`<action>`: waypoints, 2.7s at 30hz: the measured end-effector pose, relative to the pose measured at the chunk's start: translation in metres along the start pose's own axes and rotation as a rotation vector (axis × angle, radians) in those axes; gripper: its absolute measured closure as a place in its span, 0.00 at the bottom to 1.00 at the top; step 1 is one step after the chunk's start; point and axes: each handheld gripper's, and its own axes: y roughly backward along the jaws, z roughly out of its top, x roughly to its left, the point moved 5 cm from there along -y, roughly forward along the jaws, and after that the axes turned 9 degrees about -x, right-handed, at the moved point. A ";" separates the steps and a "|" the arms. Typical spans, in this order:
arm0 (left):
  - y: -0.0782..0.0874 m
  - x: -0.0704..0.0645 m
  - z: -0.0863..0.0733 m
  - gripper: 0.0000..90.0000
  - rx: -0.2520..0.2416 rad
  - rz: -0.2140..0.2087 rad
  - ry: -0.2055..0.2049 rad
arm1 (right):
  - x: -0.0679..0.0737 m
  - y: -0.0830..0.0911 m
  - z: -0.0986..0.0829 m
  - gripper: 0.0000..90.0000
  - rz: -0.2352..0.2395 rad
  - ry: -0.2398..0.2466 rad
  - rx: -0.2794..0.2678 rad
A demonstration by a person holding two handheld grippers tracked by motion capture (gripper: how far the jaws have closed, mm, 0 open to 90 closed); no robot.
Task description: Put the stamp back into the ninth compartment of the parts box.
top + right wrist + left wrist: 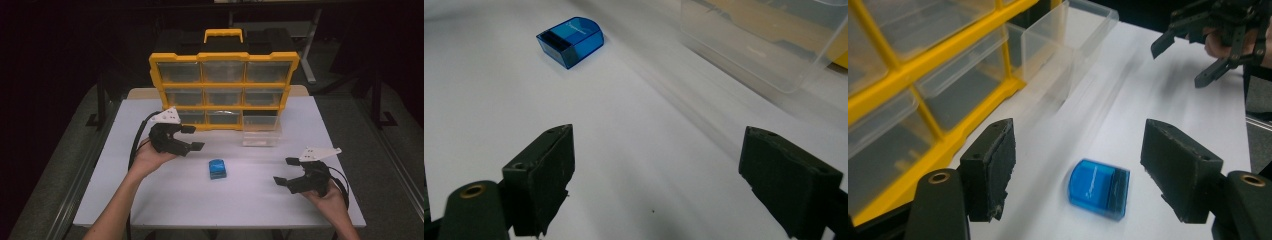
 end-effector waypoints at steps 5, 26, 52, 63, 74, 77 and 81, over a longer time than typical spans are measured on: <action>0.012 0.001 -0.010 0.32 -0.006 0.028 0.014 | 0.000 0.000 0.000 0.15 0.001 -0.003 0.004; 0.053 -0.002 -0.047 0.29 0.001 0.110 0.037 | 0.008 -0.002 0.016 0.15 0.036 0.015 -0.001; 0.071 -0.017 -0.076 0.26 0.005 0.162 0.041 | 0.038 -0.020 0.065 0.15 0.106 0.042 0.032; 0.070 -0.018 -0.082 0.26 0.007 0.161 0.043 | 0.052 -0.055 0.074 0.15 0.129 0.060 0.132; 0.069 -0.016 -0.087 0.26 -0.001 0.159 0.061 | 0.066 -0.100 0.070 0.15 0.173 0.052 0.225; 0.069 -0.016 -0.087 0.26 -0.001 0.160 0.057 | 0.070 -0.111 0.067 0.16 0.188 0.040 0.251; 0.070 -0.017 -0.086 0.26 -0.005 0.167 0.050 | 0.074 -0.126 0.063 0.16 0.201 0.029 0.278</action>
